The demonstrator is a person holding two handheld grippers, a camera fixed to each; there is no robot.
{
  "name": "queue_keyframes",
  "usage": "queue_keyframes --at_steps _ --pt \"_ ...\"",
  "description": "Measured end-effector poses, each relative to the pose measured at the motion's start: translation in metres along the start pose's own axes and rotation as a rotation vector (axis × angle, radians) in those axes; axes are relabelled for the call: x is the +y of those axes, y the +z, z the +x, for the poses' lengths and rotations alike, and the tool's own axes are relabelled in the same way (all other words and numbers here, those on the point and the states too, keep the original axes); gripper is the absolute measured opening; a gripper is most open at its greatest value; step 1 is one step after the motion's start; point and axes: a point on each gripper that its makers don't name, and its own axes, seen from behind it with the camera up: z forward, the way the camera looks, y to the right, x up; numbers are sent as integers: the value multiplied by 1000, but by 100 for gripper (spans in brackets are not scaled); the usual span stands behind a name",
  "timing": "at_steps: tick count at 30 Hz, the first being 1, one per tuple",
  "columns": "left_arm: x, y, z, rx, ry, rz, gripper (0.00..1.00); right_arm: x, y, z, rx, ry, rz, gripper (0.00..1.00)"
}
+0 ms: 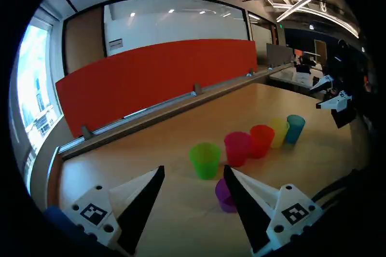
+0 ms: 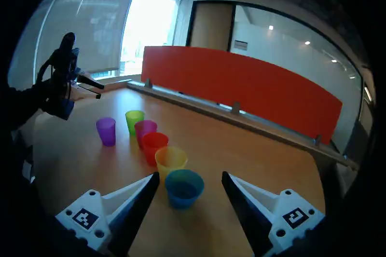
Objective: Pour water
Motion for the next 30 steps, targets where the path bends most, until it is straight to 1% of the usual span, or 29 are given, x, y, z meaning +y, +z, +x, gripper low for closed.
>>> queue_keyframes --at_steps 8,11,18,24,30 --pt "2 26 -3 -89 85 -102 90 -5 12 -10 -37 -38 36 100" --pt "1 36 -5 -115 106 -137 90 -6 17 -12 -43 -40 46 100" --pt "7 60 -13 -170 133 -221 91 -5 26 -16 -53 -22 61 100" --pt "7 83 -23 -216 157 -255 91 -2 31 -22 -61 -6 67 100" --pt "12 101 -30 -249 169 -297 91 0 34 -25 -69 -4 69 100"
